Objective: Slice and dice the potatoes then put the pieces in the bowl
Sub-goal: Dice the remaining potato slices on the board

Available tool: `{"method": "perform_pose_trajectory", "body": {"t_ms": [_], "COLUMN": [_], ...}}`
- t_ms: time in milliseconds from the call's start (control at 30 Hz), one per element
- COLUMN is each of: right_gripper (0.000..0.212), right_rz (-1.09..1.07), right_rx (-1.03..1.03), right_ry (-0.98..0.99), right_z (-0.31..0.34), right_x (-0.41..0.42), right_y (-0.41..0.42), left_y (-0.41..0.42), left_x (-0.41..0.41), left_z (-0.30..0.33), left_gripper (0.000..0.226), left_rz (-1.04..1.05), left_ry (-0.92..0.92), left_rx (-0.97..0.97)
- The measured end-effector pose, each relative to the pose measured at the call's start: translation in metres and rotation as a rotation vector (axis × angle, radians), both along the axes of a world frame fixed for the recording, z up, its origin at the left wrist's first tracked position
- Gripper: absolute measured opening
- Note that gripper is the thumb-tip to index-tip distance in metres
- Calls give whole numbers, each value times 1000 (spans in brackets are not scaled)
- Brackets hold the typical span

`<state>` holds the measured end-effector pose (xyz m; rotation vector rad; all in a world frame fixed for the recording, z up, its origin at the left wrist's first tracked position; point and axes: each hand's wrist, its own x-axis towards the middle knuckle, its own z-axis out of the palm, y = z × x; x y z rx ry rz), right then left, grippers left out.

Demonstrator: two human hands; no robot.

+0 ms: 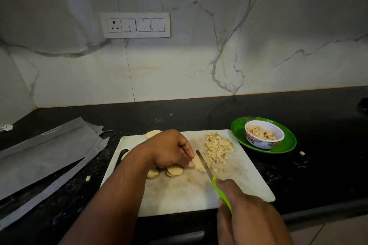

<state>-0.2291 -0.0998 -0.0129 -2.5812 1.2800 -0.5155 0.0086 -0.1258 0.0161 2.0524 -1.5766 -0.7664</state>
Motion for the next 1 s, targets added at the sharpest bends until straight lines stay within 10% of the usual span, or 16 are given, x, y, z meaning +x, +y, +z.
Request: {"method": "perform_pose_trajectory", "body": {"t_ms": [1000], "right_gripper": [38], "right_rz": [-1], "right_rx": [158], "right_ry": [-33], "right_z": [9], "right_x": [-15], "right_y": [13], "left_y": [2], "left_x": [4], "left_z": [-5], "left_gripper": [4], "left_rz": [-54], "left_ry": [101], "left_rx": [-68]}}
